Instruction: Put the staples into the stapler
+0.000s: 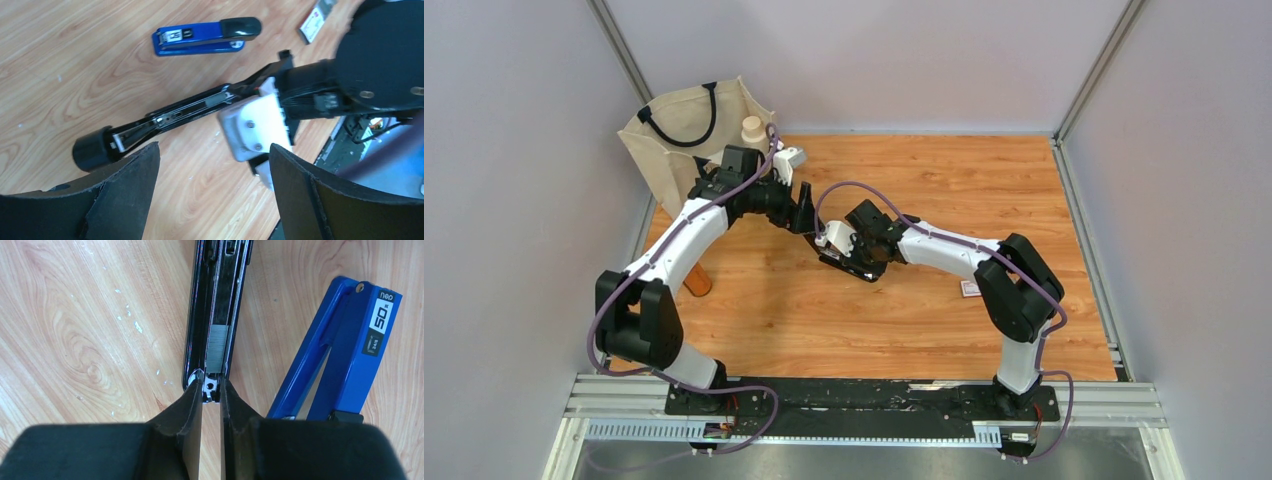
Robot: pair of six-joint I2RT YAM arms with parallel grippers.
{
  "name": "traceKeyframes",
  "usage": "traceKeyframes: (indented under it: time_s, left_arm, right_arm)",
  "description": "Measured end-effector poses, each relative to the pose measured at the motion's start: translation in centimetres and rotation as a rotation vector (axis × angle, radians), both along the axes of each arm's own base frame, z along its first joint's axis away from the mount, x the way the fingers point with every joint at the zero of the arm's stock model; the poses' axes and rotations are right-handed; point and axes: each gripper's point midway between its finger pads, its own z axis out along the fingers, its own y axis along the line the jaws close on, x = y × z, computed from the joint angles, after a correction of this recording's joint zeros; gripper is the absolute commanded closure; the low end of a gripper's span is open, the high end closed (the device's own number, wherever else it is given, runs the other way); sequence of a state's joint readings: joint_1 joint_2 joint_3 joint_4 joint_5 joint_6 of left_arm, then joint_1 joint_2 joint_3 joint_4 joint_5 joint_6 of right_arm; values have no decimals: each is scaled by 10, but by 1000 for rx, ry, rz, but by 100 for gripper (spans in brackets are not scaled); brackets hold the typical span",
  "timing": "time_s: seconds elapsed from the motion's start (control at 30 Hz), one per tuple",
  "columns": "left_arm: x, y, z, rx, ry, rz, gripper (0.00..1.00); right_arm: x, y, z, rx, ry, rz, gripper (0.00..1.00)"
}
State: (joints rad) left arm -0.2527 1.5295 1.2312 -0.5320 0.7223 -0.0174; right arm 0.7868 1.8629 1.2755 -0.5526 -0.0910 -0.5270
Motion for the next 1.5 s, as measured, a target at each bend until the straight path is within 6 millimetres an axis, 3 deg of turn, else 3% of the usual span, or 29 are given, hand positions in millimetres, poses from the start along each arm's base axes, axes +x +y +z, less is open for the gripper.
traceKeyframes:
  time_s: [0.2, 0.4, 0.6, 0.8, 0.97, 1.5]
  left_arm:
    - [-5, 3, 29, -38, -90, 1, 12]
    - [11, 34, 40, 15, -154, 124, 11]
    - [26, 54, 12, 101, -111, 215, 13]
    - [38, 59, -38, 171, -1, 239, 13]
    - [40, 56, -51, 178, 34, 237, 14]
    - [32, 17, -29, 9, 36, 153, 15]
  right_arm:
    - [0, 0, 0, 4, -5, 0, 89]
    - [1, 0, 0, 4, -10, -2, 90]
    - [2, 1, 0, 12, -15, -4, 90]
    - [2, 1, 0, 18, -18, -7, 90]
    - [2, 2, 1, 20, -18, -11, 91]
    - [2, 2, 1, 26, -14, -28, 90]
